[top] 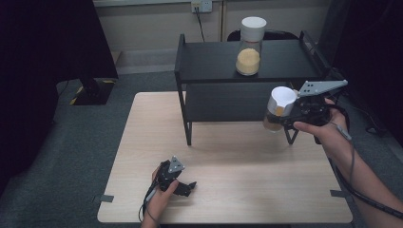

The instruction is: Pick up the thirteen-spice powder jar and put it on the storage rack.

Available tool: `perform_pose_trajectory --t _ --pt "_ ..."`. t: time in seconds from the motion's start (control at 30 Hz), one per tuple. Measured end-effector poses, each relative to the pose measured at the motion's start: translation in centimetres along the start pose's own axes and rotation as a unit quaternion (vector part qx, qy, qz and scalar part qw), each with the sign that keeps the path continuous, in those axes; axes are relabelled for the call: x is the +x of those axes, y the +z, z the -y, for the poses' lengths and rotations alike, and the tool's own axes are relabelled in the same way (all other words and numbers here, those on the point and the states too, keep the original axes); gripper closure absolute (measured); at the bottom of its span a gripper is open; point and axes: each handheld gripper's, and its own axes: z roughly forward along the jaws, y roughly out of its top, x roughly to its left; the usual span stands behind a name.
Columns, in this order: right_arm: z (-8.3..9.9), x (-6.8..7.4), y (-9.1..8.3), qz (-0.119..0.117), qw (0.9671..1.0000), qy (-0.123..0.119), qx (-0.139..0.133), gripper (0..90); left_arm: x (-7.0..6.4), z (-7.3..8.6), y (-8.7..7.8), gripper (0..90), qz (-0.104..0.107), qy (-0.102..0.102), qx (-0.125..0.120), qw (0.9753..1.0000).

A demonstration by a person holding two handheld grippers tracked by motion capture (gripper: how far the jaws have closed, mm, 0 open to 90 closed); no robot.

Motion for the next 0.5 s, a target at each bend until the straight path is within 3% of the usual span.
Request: perform_pose_trajectory --t 0.5 --pt "-2.7 -0.3 -1.4 0.008 0.9999 -0.008 -0.003 30.4 0.0 0.0 0.0 0.2 0.0 0.0 0.0 1.0"
